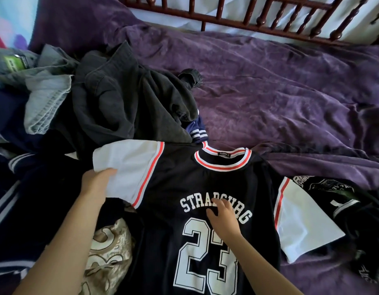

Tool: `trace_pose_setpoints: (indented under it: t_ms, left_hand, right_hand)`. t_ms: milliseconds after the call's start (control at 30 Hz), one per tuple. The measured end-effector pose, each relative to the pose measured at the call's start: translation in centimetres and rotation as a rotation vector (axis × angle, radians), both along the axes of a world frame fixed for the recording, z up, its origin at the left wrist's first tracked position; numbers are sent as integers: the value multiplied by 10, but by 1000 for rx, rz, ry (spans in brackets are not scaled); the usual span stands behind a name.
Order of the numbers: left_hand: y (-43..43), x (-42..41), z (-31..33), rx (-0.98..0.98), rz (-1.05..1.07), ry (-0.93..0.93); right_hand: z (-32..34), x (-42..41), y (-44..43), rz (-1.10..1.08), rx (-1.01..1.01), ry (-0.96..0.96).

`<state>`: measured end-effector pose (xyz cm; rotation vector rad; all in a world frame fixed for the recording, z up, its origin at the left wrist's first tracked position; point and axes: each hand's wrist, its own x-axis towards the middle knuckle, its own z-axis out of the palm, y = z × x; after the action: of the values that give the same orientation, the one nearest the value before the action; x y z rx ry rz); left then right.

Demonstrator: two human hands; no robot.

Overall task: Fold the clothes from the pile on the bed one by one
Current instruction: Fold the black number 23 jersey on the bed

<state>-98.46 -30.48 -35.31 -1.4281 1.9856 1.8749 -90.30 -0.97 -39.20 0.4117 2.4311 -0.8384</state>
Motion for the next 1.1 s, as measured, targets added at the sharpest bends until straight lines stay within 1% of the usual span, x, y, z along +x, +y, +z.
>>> trace_pose_setpoints:
  t_ms: [33, 67, 133, 167, 200, 233, 267, 300, 333, 367, 400, 433, 500, 533, 567, 633, 667, 700, 767, 800, 833, 900, 933, 1000, 1033, 1100]
  left_hand:
    - [11, 3, 3, -185, -2, 68]
    - [24, 7, 6, -425, -79, 140]
    - [61, 18, 8, -907, -420, 275]
    - [80, 25, 7, -1033, -603, 342]
    - [97, 32, 4, -1076, -806, 383]
    - [112, 39, 1, -1058, -1020, 407]
    - [124, 45, -6, -1015, -1243, 376]
    - [131, 51, -16, -983, -1452, 296]
    - [135, 55, -28, -945, -1603, 188]
    - [136, 58, -37, -905, -1686, 97]
    - [135, 60, -42, -867, -1699, 47]
    - [132, 62, -43, -847, -1662, 60]
    - [124, 64, -38, -917, -1522, 195]
    - [119, 64, -39, -993, -1473, 215]
    - [113, 63, -42, -1075, -1423, 181]
    - [103, 61, -46, -1103, -1345, 8]
    - [100, 60, -49, -1129, -1319, -47]
    - [98, 59, -51, -1177, -1341, -96]
    - [99, 59, -57, -1232, -1407, -190]
    - [102, 60, -58, -1242, -1415, -188]
    - [106, 60, -58, -1236, -1409, -163]
    - [112, 56, -54, -1242, -1405, -103]
    - [112, 53, -52, -1249, -1388, -57]
    - [110, 49, -48, -1206, -1361, 81]
    - [109, 49, -46, -1163, -1367, 153]
    - [104, 52, -45, -1066, -1394, 310]
  right_hand:
    - [-1, 4, 5, -17, 3, 0]
    - [-2, 9, 11, -37, 5, -2]
    - [-3, 19, 20, -80, 9, -10]
    - [-4, 24, 24, -98, 10, -15]
    - [-5, 29, 28, -112, 11, -17]
    - [-5, 33, 32, -118, 12, -14]
    - [-5, 37, 36, -122, 13, -8]
    - [-5, 41, 40, -128, 15, 2]
    - [-4, 43, 44, -142, 20, 18]
    - [-4, 46, 50, -167, 29, 43]
    - [-3, 48, 57, -203, 44, 80]
    - [-3, 51, 65, -255, 64, 124]
    - [-2, 56, 84, -425, 110, 187]
    - [-2, 59, 94, -556, 132, 196]
    - [-2, 62, 105, -709, 156, 194]
    - [-2, 67, 126, -1016, 194, 146]
    - [-2, 69, 136, -1137, 183, 101]
    - [-3, 71, 144, -1222, 148, 46]
    - [-3, 72, 151, -1275, 68, -60]
    - [-3, 73, 151, -1252, 67, -77]
    - [-3, 72, 149, -1195, 115, -49]
    - [1, 66, 137, -1006, 258, 107]
    - [5, 61, 126, -903, 278, 201]
    - [10, 46, 98, -686, 223, 335]
    - [12, 37, 81, -554, 188, 361]
    - [13, 17, 45, -283, 80, 337]
